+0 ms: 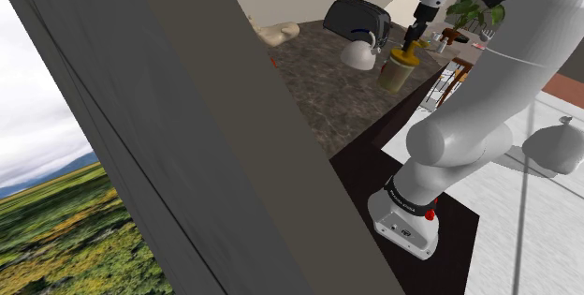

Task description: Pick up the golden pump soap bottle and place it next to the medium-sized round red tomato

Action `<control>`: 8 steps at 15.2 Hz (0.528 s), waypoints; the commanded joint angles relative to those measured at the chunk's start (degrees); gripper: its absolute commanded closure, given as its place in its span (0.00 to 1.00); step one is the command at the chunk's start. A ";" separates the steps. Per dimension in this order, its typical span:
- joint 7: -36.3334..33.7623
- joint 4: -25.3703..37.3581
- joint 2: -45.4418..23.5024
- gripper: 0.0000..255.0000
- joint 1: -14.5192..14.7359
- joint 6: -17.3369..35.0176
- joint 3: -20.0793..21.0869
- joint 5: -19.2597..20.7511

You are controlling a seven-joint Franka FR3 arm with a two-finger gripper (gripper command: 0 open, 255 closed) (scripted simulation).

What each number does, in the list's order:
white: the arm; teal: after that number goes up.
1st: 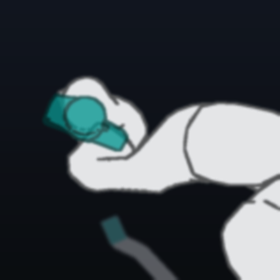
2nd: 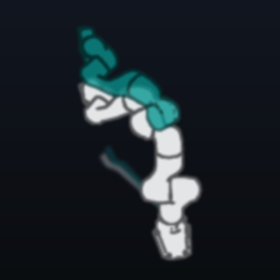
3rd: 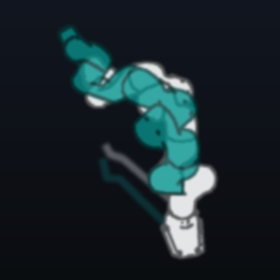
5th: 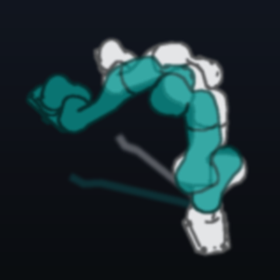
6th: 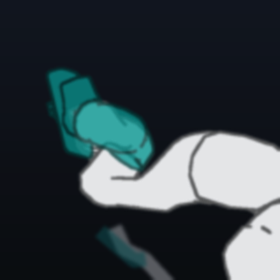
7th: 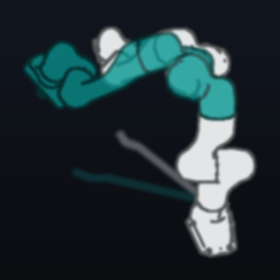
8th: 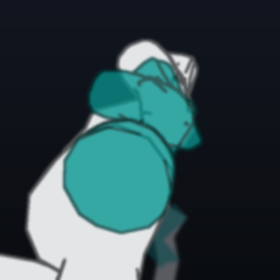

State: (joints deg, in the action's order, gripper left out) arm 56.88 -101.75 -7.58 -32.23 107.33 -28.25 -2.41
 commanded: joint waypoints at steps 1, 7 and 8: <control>0.02 -1.32 -0.17 1.00 0.03 1.54 0.04 -0.11; 0.38 -4.70 -1.28 1.00 -0.07 5.89 0.15 -0.74; 0.42 -4.96 -1.39 1.00 -0.08 6.25 0.16 -0.80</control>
State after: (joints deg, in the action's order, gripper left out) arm 57.08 -106.50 -8.70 -32.20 113.05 -28.05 -3.05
